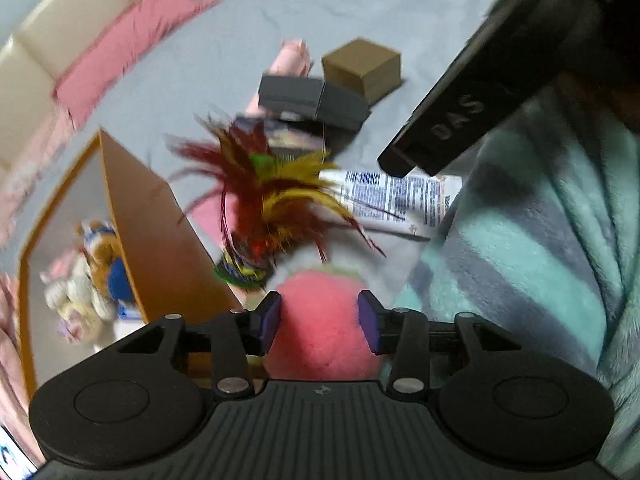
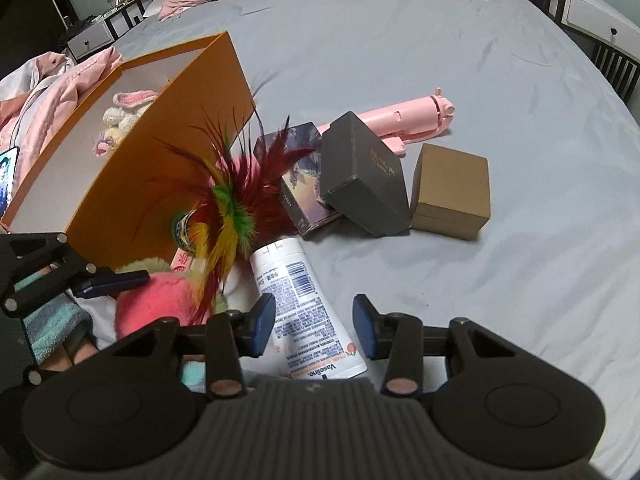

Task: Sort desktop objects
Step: 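Move the left tool back to the pink pompom of the feather toy, then grasp the pink pompom with the left tool while the right tool grasps the feather toy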

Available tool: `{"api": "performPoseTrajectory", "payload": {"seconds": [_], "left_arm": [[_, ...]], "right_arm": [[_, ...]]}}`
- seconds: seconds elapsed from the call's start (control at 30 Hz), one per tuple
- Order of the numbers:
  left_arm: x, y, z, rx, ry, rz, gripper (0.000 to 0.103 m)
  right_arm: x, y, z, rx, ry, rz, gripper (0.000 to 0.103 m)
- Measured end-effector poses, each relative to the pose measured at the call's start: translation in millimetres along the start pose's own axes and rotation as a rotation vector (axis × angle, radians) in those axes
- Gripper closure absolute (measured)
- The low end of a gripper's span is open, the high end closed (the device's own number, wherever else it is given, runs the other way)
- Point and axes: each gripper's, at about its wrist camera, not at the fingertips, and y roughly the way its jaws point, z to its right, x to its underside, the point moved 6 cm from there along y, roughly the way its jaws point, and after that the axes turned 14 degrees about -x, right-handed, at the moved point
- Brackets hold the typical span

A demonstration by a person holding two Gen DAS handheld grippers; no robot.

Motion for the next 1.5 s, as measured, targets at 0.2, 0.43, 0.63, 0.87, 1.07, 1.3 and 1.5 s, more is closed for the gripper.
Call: {"api": "performPoseTrajectory", "payload": {"seconds": [0.2,0.43,0.63,0.87,1.07,1.3,1.5], "left_arm": [[-3.0,15.8,1.6,0.005,-0.007,-0.108,0.056],[-4.4,42.4,7.2,0.004,0.108,-0.206,0.057],[1.6,59.2,14.0,-0.001,0.126,-0.232,0.059],[11.9,49.1,5.9,0.015,0.032,-0.144,0.075],[14.8,28.2,-7.0,0.045,-0.117,-0.071,0.093],[1.2,-3.6,-19.8,0.082,-0.233,0.032,0.102],[-12.2,-22.1,-47.4,0.133,-0.372,0.093,0.103]], "right_arm": [[-0.1,0.3,1.6,-0.007,0.007,0.003,0.058],[-0.1,-2.2,8.8,-0.075,0.065,0.021,0.057],[-0.3,-1.1,7.4,-0.069,0.064,0.024,0.057],[-0.7,-3.4,9.4,-0.052,0.070,0.040,0.057],[-0.6,-3.4,8.6,-0.033,0.066,0.041,0.057],[-0.4,-6.2,9.1,-0.029,0.074,0.059,0.057],[-1.0,-10.4,11.7,-0.050,0.092,0.089,0.057]]}}
